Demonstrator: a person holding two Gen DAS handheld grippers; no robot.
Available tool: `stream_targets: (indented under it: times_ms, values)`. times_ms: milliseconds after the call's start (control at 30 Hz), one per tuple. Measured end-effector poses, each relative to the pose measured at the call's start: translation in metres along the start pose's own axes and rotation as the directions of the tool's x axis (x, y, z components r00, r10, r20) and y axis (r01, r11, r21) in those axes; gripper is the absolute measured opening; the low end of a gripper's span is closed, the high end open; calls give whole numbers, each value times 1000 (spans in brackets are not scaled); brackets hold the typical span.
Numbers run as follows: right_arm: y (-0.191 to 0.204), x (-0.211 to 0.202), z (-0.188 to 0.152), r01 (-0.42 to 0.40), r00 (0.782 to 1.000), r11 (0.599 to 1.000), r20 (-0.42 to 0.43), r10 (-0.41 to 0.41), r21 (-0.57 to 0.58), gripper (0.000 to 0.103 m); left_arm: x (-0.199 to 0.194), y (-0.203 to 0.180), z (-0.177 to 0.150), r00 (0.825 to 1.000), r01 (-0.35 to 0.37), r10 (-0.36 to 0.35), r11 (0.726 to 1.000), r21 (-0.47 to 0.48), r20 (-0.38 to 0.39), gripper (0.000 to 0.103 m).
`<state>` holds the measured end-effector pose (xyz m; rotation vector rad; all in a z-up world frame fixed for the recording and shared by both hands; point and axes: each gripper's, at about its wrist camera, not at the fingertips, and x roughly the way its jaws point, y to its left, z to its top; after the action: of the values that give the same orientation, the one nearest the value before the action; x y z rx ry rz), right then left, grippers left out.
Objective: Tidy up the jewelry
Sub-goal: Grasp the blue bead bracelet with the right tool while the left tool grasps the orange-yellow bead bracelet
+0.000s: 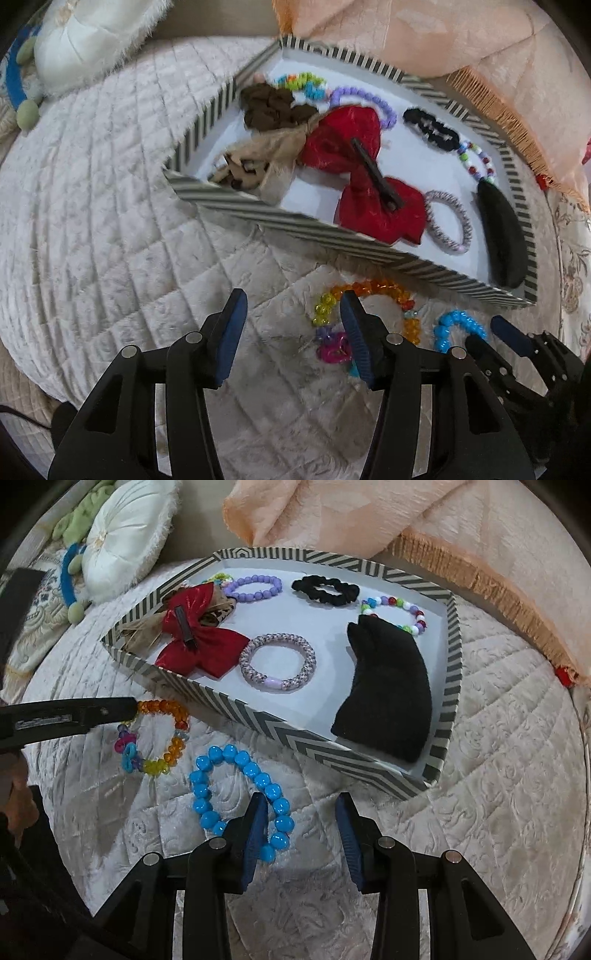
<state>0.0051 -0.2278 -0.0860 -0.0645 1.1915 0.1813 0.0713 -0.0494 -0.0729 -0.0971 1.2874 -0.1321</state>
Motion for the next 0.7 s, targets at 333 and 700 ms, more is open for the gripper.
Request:
stream_targets:
  times_ms: [333, 700]
  values:
    - [2, -5, -3, -52, 998, 998, 22, 53, -40, 10, 3, -17, 0, 999, 29, -30, 997, 73, 22, 8]
    - [-2, -57, -3, -117, 987, 993, 112, 119, -24, 10, -55, -14, -1, 990, 95, -103, 991, 89, 92, 8]
